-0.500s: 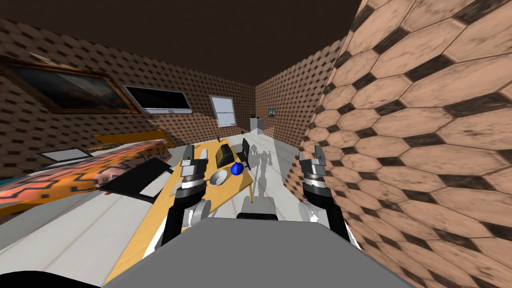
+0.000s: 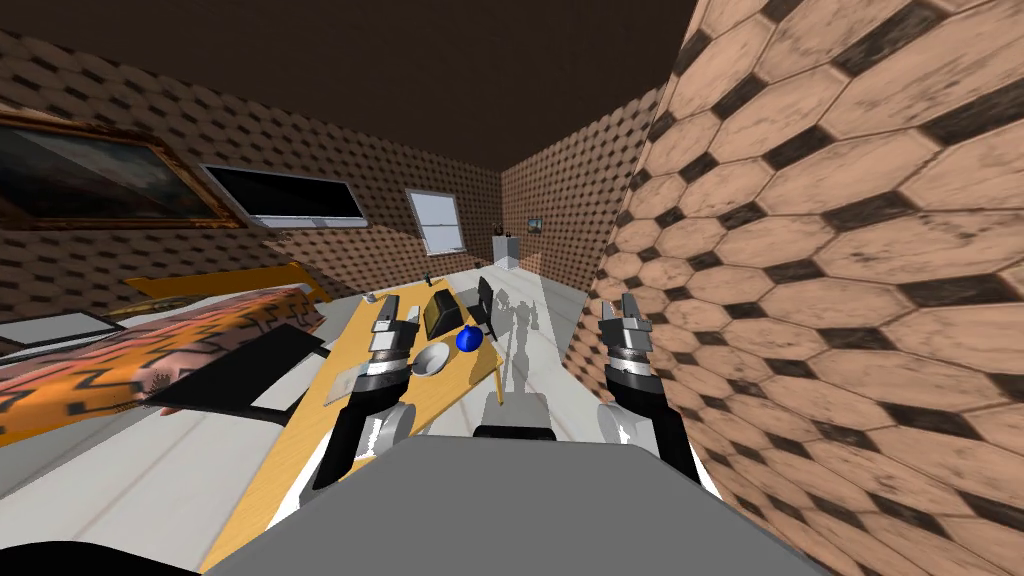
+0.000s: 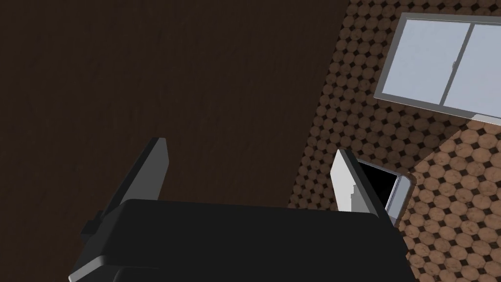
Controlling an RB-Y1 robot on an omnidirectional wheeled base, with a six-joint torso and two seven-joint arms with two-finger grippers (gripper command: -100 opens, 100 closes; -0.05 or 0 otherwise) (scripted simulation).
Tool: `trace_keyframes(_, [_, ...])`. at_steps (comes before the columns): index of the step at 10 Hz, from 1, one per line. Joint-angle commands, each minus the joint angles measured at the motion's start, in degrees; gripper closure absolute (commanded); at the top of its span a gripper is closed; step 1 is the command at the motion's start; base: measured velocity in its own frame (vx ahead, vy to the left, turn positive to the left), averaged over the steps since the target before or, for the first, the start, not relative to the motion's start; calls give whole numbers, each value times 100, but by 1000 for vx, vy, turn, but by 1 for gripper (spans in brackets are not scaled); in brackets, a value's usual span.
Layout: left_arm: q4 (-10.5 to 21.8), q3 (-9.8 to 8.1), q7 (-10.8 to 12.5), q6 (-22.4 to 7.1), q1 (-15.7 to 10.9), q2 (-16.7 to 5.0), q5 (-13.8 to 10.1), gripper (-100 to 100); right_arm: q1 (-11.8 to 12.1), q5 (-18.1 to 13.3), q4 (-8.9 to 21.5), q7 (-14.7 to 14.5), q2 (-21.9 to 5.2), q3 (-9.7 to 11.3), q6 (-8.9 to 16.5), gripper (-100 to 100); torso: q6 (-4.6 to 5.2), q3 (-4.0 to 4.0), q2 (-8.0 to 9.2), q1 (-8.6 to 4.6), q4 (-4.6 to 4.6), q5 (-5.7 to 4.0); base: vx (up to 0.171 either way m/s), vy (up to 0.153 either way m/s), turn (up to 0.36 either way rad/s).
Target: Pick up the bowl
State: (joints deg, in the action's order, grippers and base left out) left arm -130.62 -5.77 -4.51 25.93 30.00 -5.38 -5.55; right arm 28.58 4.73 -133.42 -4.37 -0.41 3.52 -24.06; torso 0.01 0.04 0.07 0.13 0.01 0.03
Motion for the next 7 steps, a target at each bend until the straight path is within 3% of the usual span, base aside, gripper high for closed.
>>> trace_keyframes(1, [126,-31,60,-265,24,-116,-130,-100,0,0,0,0,0,0,0,0,0,0,0,0,0,0,-27,27,-161])
trace_keyframes(6, [532,-217,282,-980,87,-452,-582,-100,0,0,0,0,0,0,0,0,0,-1,-1,-3,0,-1,-21,26,-161])
trace_keyframes(7, [532,-217,282,-1045,87,-452,-582,-100,0,0,0,0,0,0,0,0,0,0,0,0,0,0,-22,25,-60])
